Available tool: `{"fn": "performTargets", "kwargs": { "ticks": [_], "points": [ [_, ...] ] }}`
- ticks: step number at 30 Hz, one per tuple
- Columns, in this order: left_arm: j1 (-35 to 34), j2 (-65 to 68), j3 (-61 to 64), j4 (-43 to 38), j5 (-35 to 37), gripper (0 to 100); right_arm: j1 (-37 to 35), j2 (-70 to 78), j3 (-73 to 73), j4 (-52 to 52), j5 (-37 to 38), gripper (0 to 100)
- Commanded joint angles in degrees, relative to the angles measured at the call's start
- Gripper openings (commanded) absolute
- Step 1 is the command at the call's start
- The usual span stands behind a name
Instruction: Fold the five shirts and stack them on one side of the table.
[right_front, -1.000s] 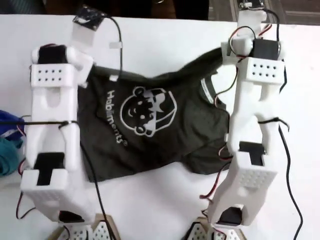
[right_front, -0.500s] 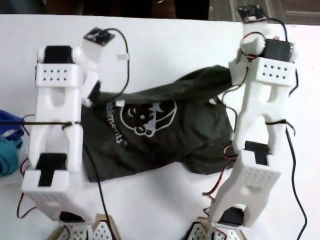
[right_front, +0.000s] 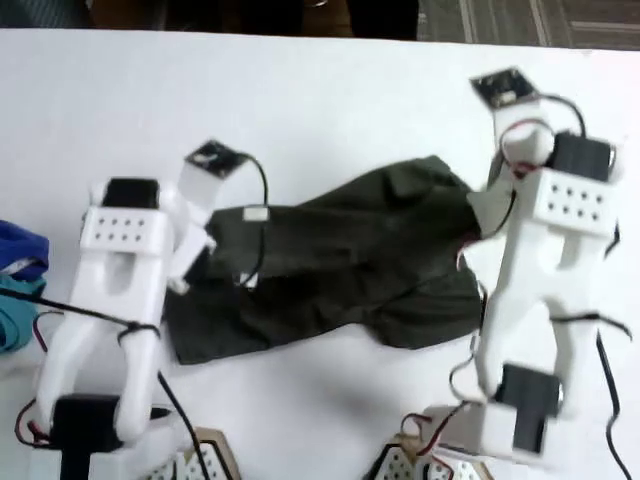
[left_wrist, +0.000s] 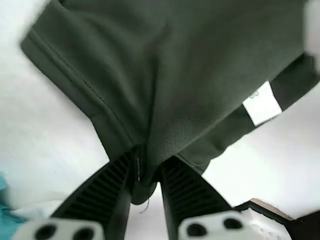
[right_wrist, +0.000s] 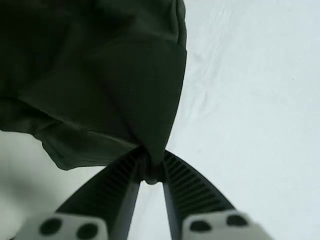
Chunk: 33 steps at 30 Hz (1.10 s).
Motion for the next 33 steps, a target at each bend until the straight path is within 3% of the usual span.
{"fn": "performTargets", "kwargs": {
  "ticks": [1, 10, 19, 28, 33],
  "points": [
    [0.62, -2.81, 4.26, -3.52, -0.35, 3, 1.27, -7.60, 13.10, -7.08, 1.14, 1.7],
    [0.70, -2.99, 16.13, -10.64, -0.35, 3, 3.91, -10.68, 33.32, -18.77, 4.04, 1.7],
    [0.79, -3.16, 21.14, -10.55, -0.44, 3, 6.46, -10.77, 32.79, -18.24, 6.77, 1.7],
    [0.79, -3.25, 22.64, -10.29, -0.44, 3, 6.02, -15.96, 22.77, -8.75, 6.77, 1.7],
    [0.79, -3.25, 22.90, -10.11, -0.44, 3, 6.37, -16.57, 25.14, -8.31, 6.86, 1.7]
  ]
}}
